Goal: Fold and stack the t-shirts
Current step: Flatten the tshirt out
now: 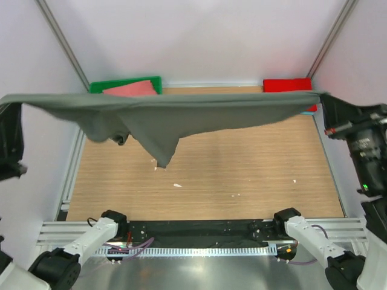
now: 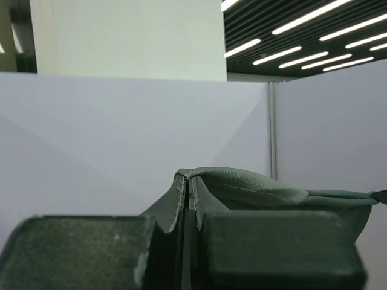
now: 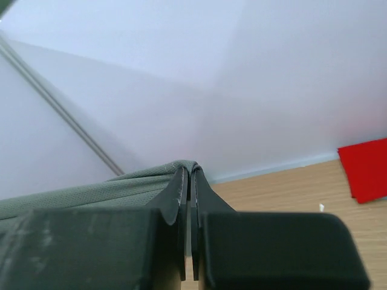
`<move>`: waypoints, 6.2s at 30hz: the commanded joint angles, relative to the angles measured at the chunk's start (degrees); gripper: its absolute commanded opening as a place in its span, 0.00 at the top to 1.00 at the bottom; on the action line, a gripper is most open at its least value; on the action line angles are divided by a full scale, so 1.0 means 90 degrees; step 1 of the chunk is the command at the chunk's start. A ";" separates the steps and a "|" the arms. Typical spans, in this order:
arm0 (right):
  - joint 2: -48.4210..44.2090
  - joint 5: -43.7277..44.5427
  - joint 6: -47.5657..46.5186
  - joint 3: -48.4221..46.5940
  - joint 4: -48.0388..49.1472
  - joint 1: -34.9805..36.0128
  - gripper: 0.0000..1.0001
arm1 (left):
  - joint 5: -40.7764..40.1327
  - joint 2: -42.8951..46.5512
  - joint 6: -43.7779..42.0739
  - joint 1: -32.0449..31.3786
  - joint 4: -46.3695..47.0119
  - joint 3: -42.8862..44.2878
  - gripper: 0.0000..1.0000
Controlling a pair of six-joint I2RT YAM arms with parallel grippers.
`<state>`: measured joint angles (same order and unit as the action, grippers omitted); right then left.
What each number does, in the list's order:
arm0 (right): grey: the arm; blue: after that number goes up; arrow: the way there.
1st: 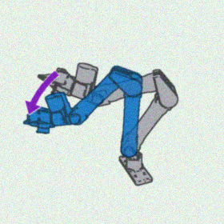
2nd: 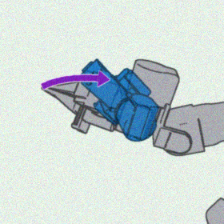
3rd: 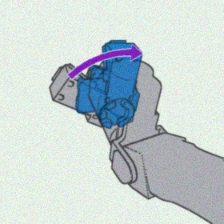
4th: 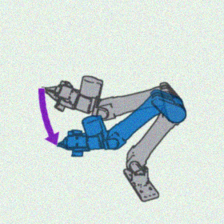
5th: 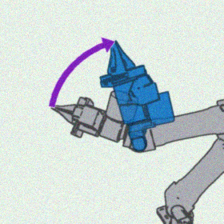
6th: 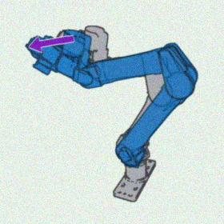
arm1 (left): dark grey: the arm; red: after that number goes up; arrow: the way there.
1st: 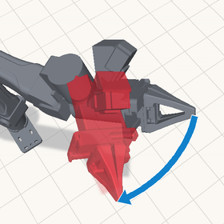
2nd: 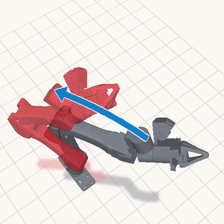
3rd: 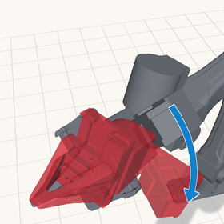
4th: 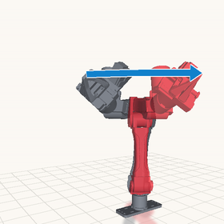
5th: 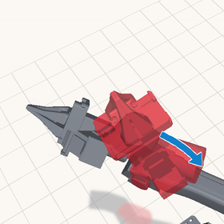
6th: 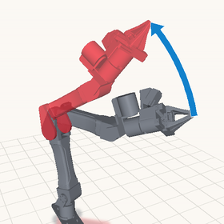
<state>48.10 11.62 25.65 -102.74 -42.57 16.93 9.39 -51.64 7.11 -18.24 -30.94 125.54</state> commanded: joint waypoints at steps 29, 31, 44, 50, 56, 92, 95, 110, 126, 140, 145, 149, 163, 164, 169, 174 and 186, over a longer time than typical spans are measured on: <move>0.5974 0.0682 -0.0174 0.2929 0.2640 -0.1070 0.99 | 0.0412 -0.7620 -0.0566 0.0201 0.1533 -0.2592 1.00; 0.6071 0.0701 -0.0271 0.2929 0.2688 -0.1080 0.99 | 0.0393 -0.7729 -0.0517 0.0200 0.1553 -0.2435 1.00; 0.7418 0.1179 -0.0808 0.0939 0.2378 -0.1344 0.62 | -0.1243 -0.7788 0.0312 0.0113 0.0481 -0.1801 0.71; 0.7500 0.1677 -0.0789 0.0426 0.0609 -0.1198 0.38 | -0.2118 -0.6804 0.1112 -0.0023 -0.0800 -0.1856 0.48; 0.5538 0.0792 -0.0702 0.2494 0.0784 -0.0681 0.35 | -0.0547 -0.5748 0.1922 -0.1347 -0.0723 -0.3810 0.56; 0.3883 -0.0236 0.0216 0.5400 0.1009 0.0013 0.41 | 0.0353 -0.3160 0.2461 -0.0395 -0.1523 -0.7778 0.64; 0.4069 -0.0275 0.0353 0.5370 0.1067 0.0140 0.41 | 0.0383 -0.3002 0.2568 -0.0385 -0.1261 -0.7465 0.61; 0.4188 -0.0109 0.2517 0.6785 0.1117 0.0228 0.50 | 0.0266 -0.4127 0.3526 -0.0551 -0.0117 -0.8830 0.73; 0.2454 0.0217 0.0873 0.6096 0.0939 -0.0502 0.37 | -0.0515 -0.2084 0.3820 -0.1362 -0.1962 -0.7997 0.56; 0.4821 -0.0607 0.0178 0.4785 0.1615 -0.0660 0.51 | -0.0097 -0.3950 0.3135 -0.1020 -0.1651 -0.6046 0.59; 0.5115 -0.0636 -0.0135 0.4736 0.1624 -0.0660 0.49 | 0.0362 -0.4301 0.3292 -0.1010 -0.1445 -0.6243 0.60; 0.5437 -0.0754 -0.0125 0.4687 0.1790 -0.0641 0.51 | 0.0441 -0.4526 0.3262 -0.1010 -0.1474 -0.6078 0.60; 0.5680 0.1353 -0.0350 0.3691 0.1516 -0.0699 0.86 | 0.0383 -0.4565 0.3311 -0.1010 -0.1514 -0.6253 0.62; 0.5817 0.1452 -0.0379 0.3633 0.1681 -0.0738 0.86 | 0.0354 -0.4565 0.3321 -0.1010 -0.1504 -0.6321 0.62; 0.6364 0.2565 -0.0984 0.3213 0.2365 -0.0942 0.87 | 0.0450 -0.4624 0.3311 -0.1010 -0.1455 -0.6399 0.63; 0.6571 0.1645 -0.1053 0.2491 0.1918 -0.1207 0.84 | 0.0578 -0.4595 0.3321 -0.1010 -0.1377 -0.6633 0.64; 0.5135 -0.0744 -0.1394 0.4383 0.1878 -0.0543 0.51 | 0.0734 -0.4936 0.3184 -0.1010 -0.1181 -0.6546 0.64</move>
<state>95.15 9.54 15.86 -66.89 -25.30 12.64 14.26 -95.31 36.95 -27.62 -42.89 64.49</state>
